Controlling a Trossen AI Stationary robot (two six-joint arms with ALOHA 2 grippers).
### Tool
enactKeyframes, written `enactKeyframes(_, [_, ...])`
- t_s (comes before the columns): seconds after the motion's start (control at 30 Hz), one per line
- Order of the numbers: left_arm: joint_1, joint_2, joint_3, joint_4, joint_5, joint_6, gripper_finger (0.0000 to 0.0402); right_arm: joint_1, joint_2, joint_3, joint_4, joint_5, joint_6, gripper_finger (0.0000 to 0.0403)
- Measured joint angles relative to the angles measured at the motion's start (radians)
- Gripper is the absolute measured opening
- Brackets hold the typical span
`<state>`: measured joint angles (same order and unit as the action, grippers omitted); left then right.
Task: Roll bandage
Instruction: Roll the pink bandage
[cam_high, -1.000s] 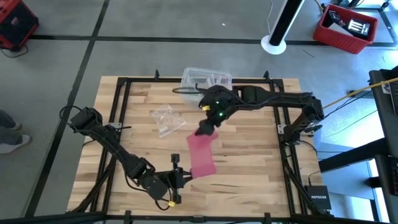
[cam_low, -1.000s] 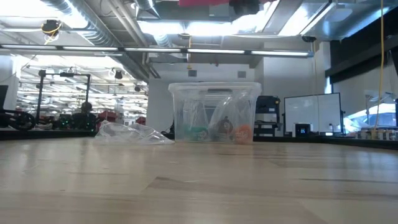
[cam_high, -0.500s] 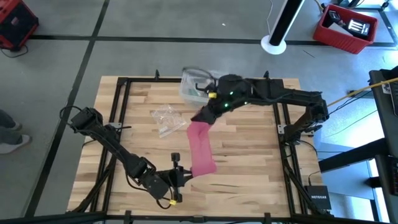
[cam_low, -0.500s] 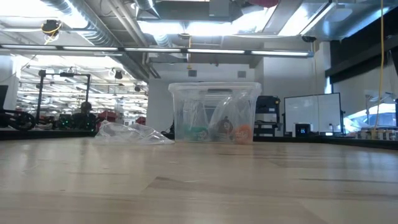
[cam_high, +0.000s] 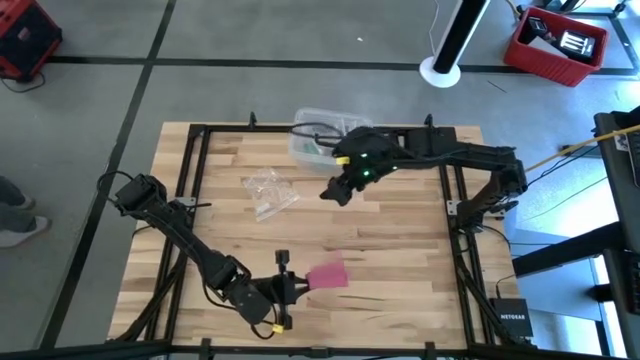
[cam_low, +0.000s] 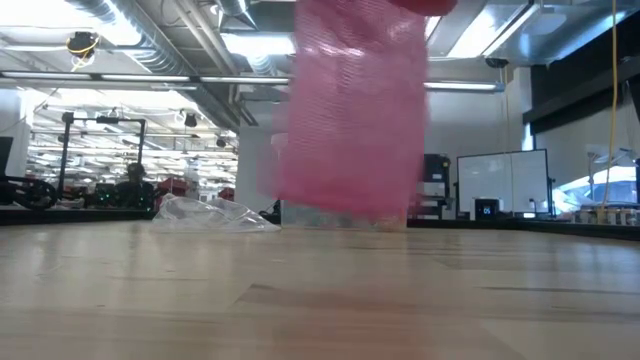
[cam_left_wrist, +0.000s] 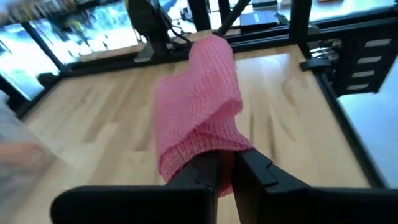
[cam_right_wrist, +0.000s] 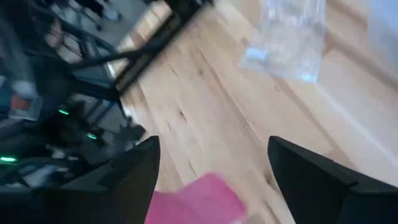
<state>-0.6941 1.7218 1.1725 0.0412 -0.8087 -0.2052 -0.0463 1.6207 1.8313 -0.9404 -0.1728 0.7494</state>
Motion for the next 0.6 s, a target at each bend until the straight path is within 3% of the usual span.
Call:
enactKeyframes(0.23, [0.0, -0.002, 0.0, 0.014, 0.041, -0.035, 0.0017, 0.093, -0.098, 0.003, -0.061, 0.12, -0.17, 0.0299])
enactKeyframes(0.47, [0.007, -0.063, 0.0, 0.245, 0.043, 0.109, 0.0017, 0.36, -0.188, 0.001, -0.195, 0.481, -0.311, 0.0299])
enactKeyframes(0.6, [0.022, -0.109, 0.02, 0.277, 0.042, 0.167, 0.0017, 0.544, -0.22, -0.019, -0.205, 0.705, -0.31, 0.0299])
